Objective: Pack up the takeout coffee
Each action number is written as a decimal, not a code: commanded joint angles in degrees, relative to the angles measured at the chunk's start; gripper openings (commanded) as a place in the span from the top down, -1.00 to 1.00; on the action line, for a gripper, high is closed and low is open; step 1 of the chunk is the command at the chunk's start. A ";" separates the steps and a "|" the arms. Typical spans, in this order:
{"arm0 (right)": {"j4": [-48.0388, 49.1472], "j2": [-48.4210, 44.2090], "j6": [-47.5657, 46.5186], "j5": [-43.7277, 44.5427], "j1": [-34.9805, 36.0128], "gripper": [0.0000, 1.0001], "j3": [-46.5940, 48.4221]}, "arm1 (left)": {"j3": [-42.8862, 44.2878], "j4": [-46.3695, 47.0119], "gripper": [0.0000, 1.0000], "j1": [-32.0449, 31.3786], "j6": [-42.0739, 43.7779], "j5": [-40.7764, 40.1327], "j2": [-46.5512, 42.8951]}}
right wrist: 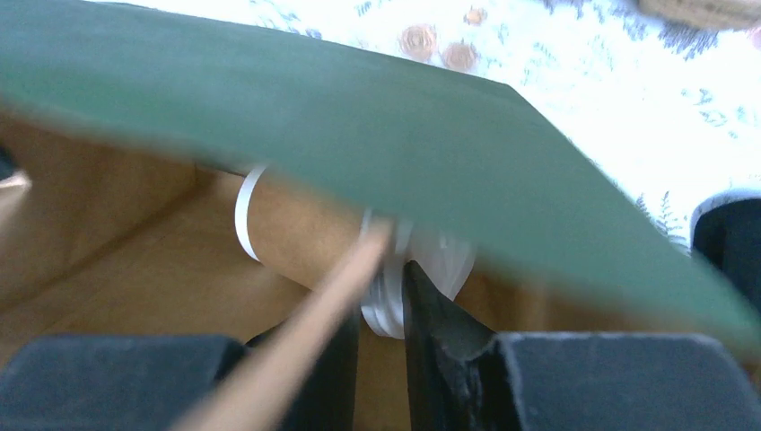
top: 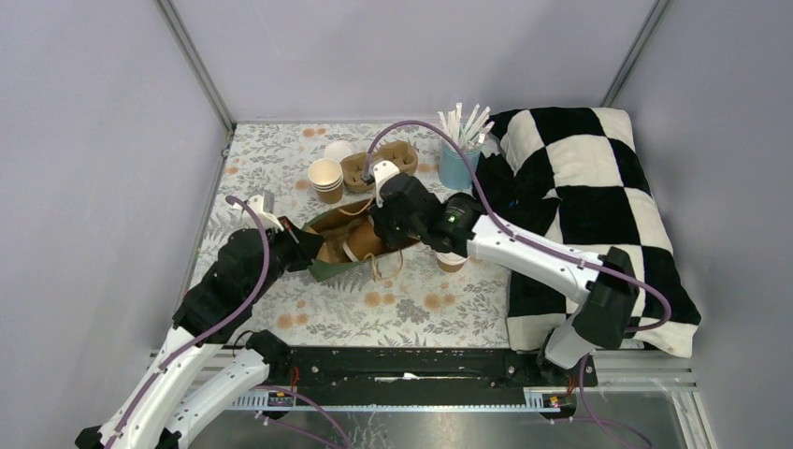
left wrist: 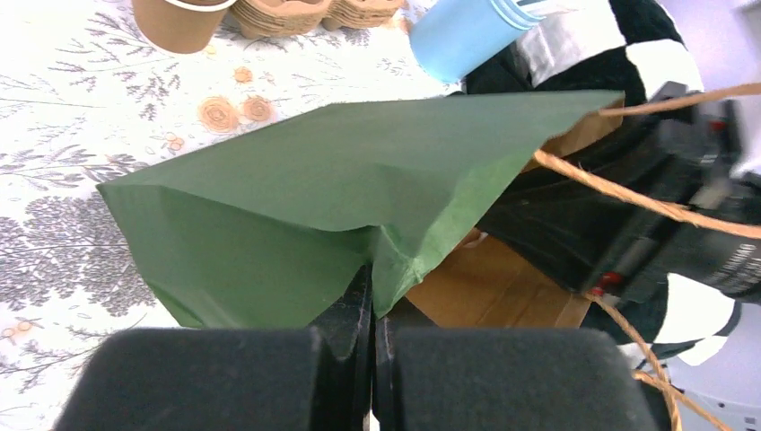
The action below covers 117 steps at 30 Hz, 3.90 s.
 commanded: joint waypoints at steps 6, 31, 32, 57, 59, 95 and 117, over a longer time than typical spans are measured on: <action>-2.38 1.42 0.82 -0.14 -0.84 0.60 2.06 | -0.79 4.27 1.00 0.17 -2.76 1.44 0.51; -6.91 -13.79 -0.51 -17.12 -0.77 0.62 4.92 | 6.59 -8.65 1.00 0.21 -4.62 -19.21 7.16; -8.03 -14.18 -0.59 -16.77 -0.76 0.62 5.88 | 7.78 -10.01 1.00 0.17 -4.79 -20.59 7.82; -23.80 -9.22 -18.87 17.73 6.68 0.67 0.19 | 19.93 -28.41 1.00 0.17 -6.68 -26.96 11.08; -21.83 -6.46 -19.52 22.94 9.57 0.66 -1.63 | 20.87 -30.35 1.00 0.17 -7.82 -27.96 11.65; -27.16 0.36 -2.17 19.37 22.85 -0.99 -0.28 | 17.26 -32.22 1.00 0.17 -6.87 -30.12 6.29; -37.94 7.92 15.07 -0.11 -0.94 -0.95 6.98 | 14.95 -30.35 1.00 0.17 -6.67 -20.84 2.17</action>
